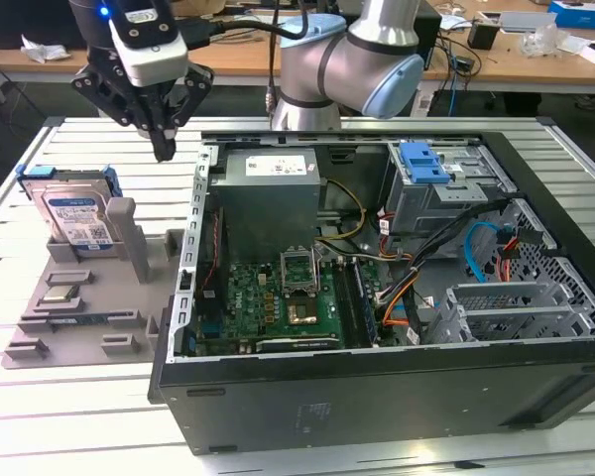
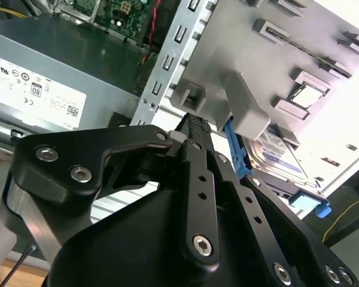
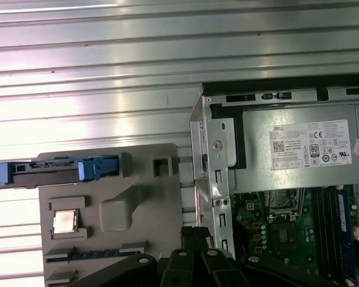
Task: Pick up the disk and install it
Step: 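Reach for the disk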
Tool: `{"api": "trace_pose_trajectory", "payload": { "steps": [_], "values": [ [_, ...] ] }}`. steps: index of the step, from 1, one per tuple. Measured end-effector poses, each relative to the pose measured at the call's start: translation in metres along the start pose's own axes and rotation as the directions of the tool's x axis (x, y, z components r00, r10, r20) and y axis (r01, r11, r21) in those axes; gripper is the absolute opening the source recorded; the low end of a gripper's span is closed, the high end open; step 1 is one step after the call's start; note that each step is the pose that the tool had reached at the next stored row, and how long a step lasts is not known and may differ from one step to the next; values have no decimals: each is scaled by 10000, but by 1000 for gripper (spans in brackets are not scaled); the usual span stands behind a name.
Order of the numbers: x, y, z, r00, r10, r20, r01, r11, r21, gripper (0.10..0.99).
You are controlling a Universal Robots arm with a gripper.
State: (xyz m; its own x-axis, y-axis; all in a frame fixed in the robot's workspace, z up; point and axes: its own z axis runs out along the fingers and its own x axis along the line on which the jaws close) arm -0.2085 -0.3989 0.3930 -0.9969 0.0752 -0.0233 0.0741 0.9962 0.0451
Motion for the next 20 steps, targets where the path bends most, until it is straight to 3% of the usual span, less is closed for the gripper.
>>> {"api": "trace_pose_trajectory", "payload": {
  "steps": [10, 20],
  "values": [
    [208, -15, -5, 10000, 1, 0, -1, 10000, 0, 106],
    [364, -27, -8, 10000, -1, 0, 1, 10000, 0, 106]
  ]
}}
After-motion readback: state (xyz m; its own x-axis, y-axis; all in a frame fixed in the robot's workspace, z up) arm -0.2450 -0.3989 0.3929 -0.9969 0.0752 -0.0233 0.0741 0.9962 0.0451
